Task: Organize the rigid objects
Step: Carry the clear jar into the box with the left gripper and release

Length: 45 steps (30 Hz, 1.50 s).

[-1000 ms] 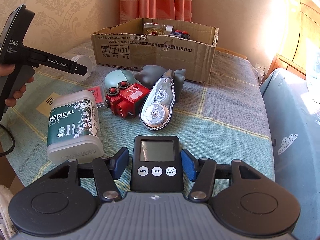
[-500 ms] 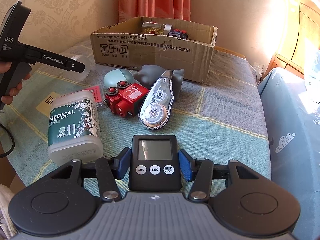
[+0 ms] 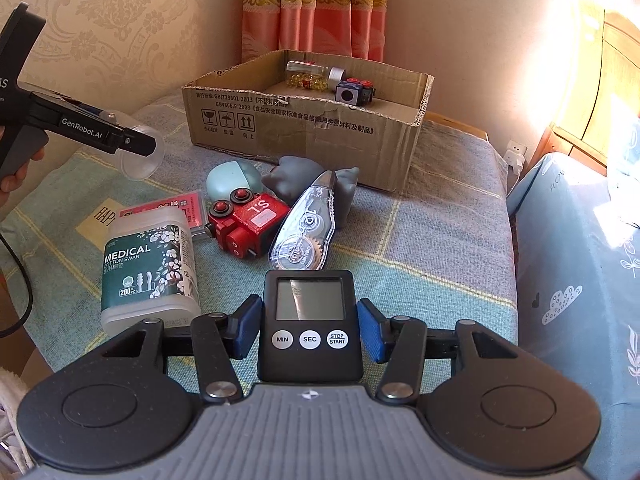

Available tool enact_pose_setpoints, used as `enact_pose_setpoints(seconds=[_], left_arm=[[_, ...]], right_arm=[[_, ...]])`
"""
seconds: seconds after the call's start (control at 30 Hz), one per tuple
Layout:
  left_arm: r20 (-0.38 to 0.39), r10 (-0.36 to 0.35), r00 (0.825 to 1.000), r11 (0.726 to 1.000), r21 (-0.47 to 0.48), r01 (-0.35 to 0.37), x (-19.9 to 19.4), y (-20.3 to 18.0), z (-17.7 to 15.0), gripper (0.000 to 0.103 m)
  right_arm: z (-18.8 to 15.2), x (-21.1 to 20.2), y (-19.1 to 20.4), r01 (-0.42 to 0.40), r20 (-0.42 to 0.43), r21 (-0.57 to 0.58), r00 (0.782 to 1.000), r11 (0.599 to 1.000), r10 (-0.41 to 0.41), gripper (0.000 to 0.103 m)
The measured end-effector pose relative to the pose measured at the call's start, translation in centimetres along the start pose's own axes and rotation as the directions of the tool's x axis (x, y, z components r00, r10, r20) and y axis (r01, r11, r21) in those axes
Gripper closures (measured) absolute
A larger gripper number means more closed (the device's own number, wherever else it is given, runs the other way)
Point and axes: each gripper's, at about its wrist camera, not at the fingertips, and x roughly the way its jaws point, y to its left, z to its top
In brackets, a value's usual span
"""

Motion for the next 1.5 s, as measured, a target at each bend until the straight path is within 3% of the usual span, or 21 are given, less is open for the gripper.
enact_pose_setpoints(seconds=[0.23, 0.4, 0.63, 0.87, 0.97, 1.2, 1.5], left_arm=[[0.062, -0.063, 0.996, 0.997, 0.046, 0.06, -2.1, -1.4, 3.5, 0.012], [0.11, -0.091, 0.99, 0.994, 0.074, 0.083, -1.6, -2.2, 7.3, 0.012], [0.098, -0.076, 0.992, 0.993, 0.092, 0.067, 3.1, -3.3, 12.5, 0.012], [0.042, -0.031, 0.999, 0.994, 0.101, 0.027, 8.3, -3.8, 15.3, 0.012], [0.053, -0.004, 0.999, 0.997, 0.082, 0.0, 9.9, -3.4, 16.2, 0.012], [0.067, -0.008, 0.998, 0.999, 0.045, 0.005, 9.0, -2.2, 15.7, 0.008], [0.046, -0.062, 0.997, 0.998, -0.005, 0.062, 1.9, -1.5, 10.4, 0.002]], right_arm=[[2.5, -0.8, -1.3, -0.009, 0.043, -0.043, 0.999, 0.999, 0.011, 0.046], [5.0, -1.2, -2.1, -0.021, 0.089, -0.076, 0.996, 0.997, 0.027, 0.046], [9.1, -1.1, -3.7, -0.016, 0.147, -0.091, 0.989, 0.996, 0.03, 0.046], [11.8, -0.3, -4.9, 0.013, 0.167, -0.109, 0.986, 0.994, 0.005, 0.046], [12.6, -0.1, -5.2, 0.019, 0.173, -0.11, 0.985, 0.994, 0.001, 0.046], [14.5, 0.6, -5.6, 0.021, 0.18, -0.107, 0.984, 0.994, -0.001, 0.046], [17.2, 3.4, -5.7, -0.012, 0.154, -0.07, 0.988, 0.997, 0.023, 0.046]])
